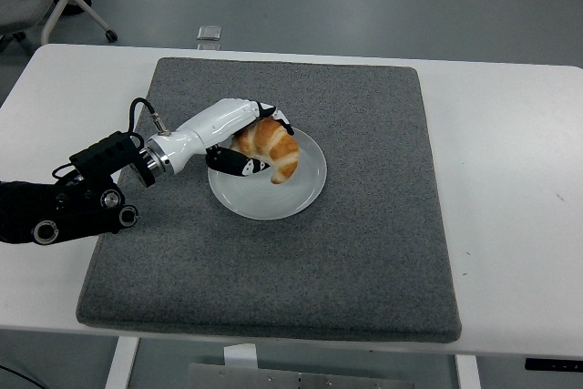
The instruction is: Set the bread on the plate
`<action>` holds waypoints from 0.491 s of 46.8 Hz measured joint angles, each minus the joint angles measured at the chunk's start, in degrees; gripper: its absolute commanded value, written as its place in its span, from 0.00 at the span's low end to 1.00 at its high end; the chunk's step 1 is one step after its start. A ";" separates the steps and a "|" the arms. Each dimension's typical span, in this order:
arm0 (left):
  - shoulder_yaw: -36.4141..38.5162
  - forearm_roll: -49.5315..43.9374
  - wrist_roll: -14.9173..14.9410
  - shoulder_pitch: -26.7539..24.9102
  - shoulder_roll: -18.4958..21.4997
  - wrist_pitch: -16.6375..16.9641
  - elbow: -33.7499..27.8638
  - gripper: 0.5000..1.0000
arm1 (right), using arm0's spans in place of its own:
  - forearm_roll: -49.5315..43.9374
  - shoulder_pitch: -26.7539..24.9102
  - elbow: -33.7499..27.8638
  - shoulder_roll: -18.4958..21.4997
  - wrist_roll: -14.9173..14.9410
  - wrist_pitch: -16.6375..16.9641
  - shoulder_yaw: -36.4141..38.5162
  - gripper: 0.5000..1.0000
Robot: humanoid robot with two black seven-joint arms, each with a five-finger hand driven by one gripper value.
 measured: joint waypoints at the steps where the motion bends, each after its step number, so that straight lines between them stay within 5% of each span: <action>1: 0.00 -0.02 -0.17 0.19 -0.02 0.04 0.32 0.00 | 0.00 0.00 0.00 0.00 0.01 0.00 0.00 0.86; 23: -0.02 -0.96 -1.15 3.98 -2.35 0.50 4.75 0.00 | 0.00 0.00 0.00 0.00 0.00 0.00 -0.04 0.86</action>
